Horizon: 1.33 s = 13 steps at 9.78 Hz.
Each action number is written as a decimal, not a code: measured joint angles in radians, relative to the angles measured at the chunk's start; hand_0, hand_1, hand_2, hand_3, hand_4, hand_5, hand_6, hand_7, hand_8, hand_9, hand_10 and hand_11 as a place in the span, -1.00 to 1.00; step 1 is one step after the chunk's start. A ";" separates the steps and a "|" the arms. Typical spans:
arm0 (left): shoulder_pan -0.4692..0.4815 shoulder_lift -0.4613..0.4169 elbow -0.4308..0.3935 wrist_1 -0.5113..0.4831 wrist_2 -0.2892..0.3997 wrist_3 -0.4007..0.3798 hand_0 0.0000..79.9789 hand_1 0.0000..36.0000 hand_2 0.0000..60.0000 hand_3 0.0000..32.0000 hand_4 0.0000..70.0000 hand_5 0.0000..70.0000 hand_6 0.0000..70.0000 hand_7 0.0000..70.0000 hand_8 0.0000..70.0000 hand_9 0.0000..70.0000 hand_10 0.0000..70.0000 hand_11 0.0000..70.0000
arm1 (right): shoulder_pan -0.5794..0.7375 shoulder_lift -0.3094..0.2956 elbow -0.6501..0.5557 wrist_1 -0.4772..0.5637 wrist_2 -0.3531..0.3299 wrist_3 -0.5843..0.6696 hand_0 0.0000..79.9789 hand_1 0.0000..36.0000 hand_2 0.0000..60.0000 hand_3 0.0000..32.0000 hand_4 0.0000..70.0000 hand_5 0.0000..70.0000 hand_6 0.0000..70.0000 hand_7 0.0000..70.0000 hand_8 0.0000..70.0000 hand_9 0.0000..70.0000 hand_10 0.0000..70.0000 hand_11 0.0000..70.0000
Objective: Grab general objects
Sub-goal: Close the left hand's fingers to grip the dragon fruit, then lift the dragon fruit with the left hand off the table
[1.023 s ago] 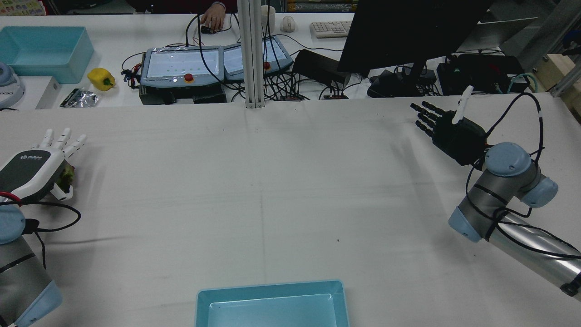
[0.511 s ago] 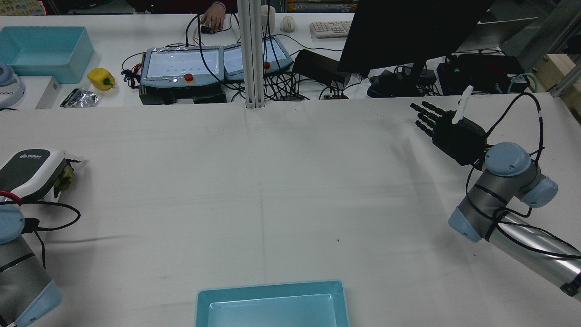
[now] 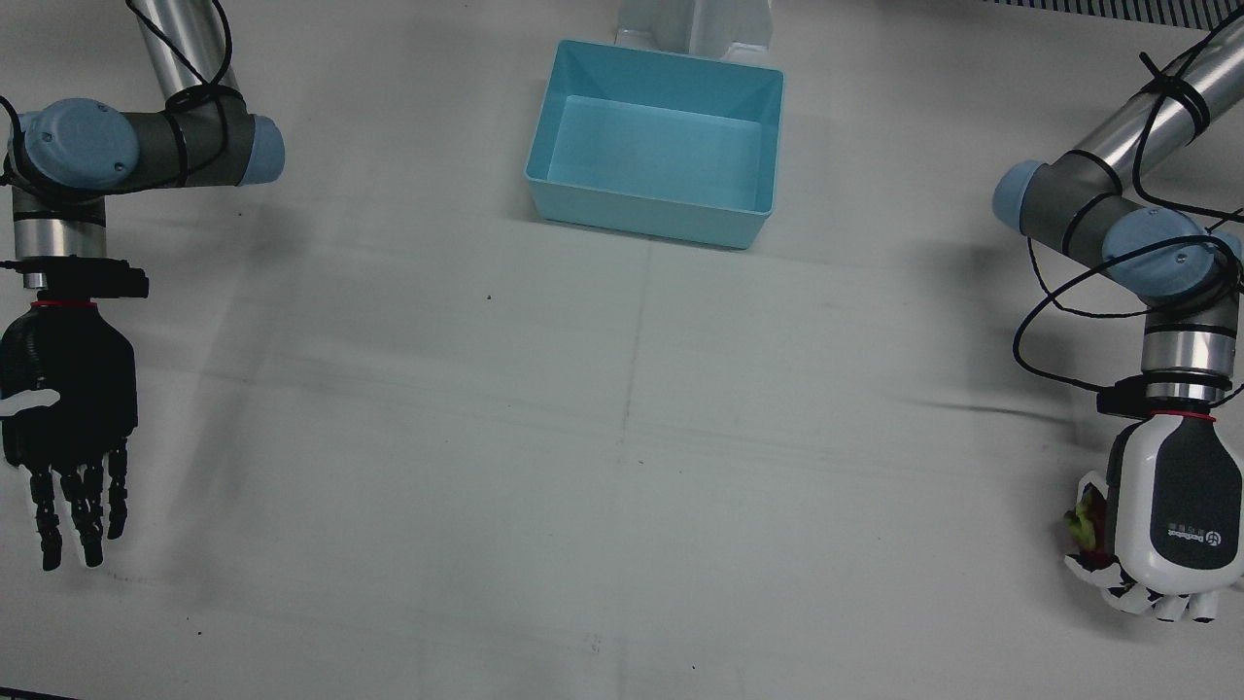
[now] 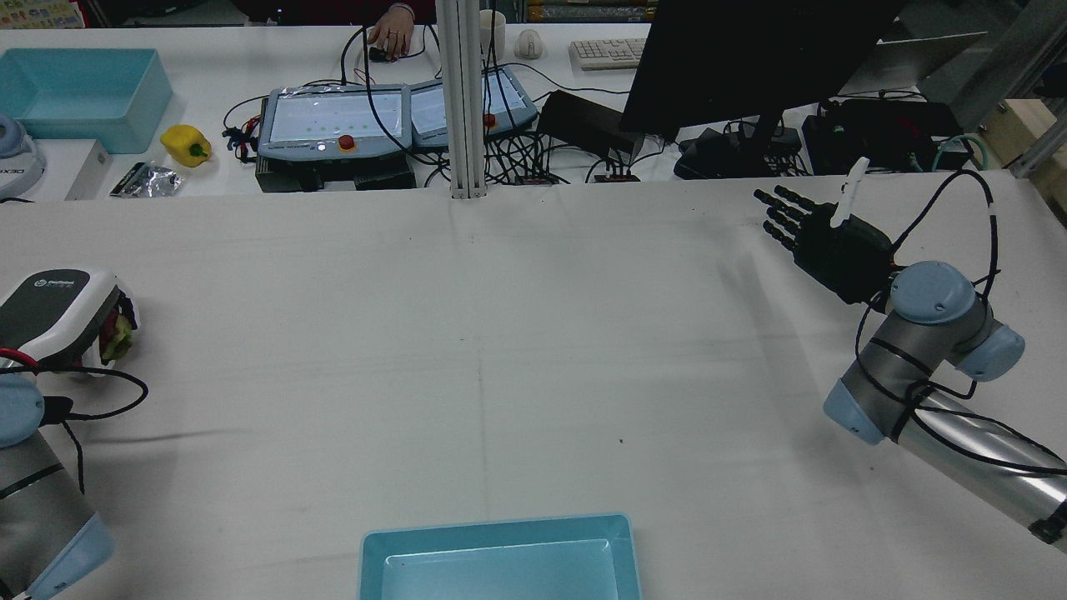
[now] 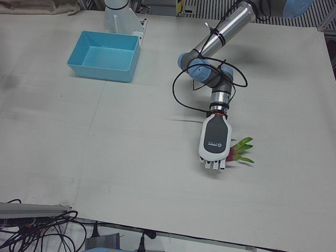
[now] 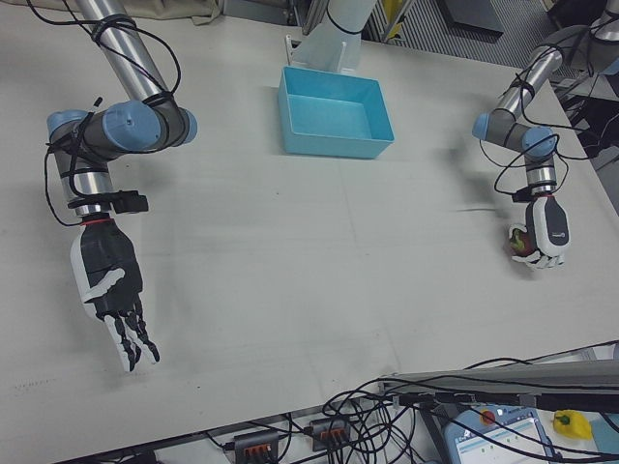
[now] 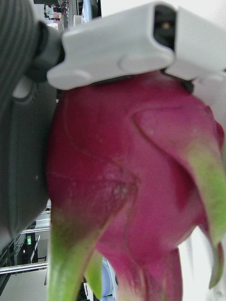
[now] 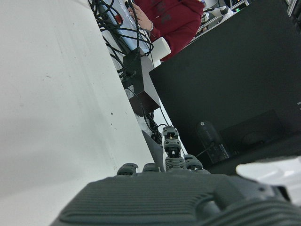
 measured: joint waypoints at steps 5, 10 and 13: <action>-0.017 0.009 -0.122 0.044 -0.052 -0.001 1.00 1.00 1.00 -1.00 1.00 1.00 1.00 1.00 1.00 1.00 1.00 1.00 | 0.000 0.000 0.001 0.000 0.000 0.000 -1.00 -1.00 -1.00 -1.00 -1.00 -1.00 -1.00 -1.00 -1.00 -1.00 -1.00 -1.00; -0.017 0.029 -0.308 0.075 0.017 -0.075 0.97 1.00 1.00 -1.00 1.00 1.00 1.00 1.00 1.00 1.00 1.00 1.00 | 0.000 0.000 0.001 0.000 0.000 0.000 -1.00 -1.00 -1.00 -1.00 -1.00 -1.00 -1.00 -1.00 -1.00 -1.00 -1.00 -1.00; -0.018 0.024 -0.400 0.066 0.148 -0.151 0.90 1.00 1.00 -1.00 1.00 1.00 0.99 1.00 1.00 1.00 1.00 1.00 | 0.000 0.000 0.001 0.000 0.000 0.000 -1.00 -1.00 -1.00 -1.00 -1.00 -1.00 -1.00 -1.00 -1.00 -1.00 -1.00 -1.00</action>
